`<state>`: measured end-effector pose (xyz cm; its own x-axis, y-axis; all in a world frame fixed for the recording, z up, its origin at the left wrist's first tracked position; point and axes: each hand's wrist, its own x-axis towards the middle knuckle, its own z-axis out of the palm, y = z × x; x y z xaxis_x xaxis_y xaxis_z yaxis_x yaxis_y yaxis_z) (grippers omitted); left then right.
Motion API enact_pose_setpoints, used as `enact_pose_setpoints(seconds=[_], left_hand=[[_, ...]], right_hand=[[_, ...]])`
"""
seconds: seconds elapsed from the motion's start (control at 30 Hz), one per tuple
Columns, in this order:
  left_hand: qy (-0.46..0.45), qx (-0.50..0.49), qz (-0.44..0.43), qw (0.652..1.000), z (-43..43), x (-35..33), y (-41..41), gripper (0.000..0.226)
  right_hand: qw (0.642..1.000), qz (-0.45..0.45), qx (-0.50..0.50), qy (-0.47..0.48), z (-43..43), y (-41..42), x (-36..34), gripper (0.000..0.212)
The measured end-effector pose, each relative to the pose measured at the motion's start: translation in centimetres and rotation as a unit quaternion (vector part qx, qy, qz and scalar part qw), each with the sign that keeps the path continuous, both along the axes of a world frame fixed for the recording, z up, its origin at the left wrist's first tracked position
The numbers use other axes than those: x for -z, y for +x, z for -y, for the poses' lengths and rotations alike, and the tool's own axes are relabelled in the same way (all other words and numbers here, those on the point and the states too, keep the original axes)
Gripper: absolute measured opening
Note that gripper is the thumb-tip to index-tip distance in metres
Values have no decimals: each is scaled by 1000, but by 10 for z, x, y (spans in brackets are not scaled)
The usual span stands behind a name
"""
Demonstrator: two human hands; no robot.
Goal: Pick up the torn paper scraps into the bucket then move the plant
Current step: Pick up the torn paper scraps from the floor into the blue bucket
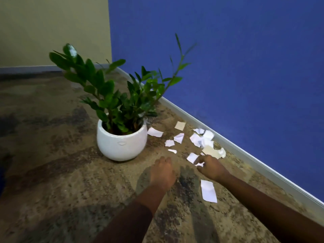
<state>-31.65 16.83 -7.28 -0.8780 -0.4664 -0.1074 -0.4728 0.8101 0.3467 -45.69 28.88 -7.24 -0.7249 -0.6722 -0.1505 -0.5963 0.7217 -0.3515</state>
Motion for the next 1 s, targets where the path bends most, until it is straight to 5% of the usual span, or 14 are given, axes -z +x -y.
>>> enact_pose_setpoints(seconds=[0.33,0.53,0.77,0.9,1.0], left_hand=[[27,-4,94,995,-38,45,-5,47],[90,-41,80,992,-39,40,-17,44],[319,-115,-39,940,-45,50,-42,69],[435,-170,-96,879,-45,62,-57,40],[466,-205,-107,854,-41,67,-64,31]], right_hand=[[984,69,126,102,-55,-9,76,74],[981,111,161,-12,-51,-11,82,48],[931,251,112,-241,-32,-3,77,40],[895,320,101,-293,-17,-6,72,31],[922,261,110,-263,-9,-18,71,21]])
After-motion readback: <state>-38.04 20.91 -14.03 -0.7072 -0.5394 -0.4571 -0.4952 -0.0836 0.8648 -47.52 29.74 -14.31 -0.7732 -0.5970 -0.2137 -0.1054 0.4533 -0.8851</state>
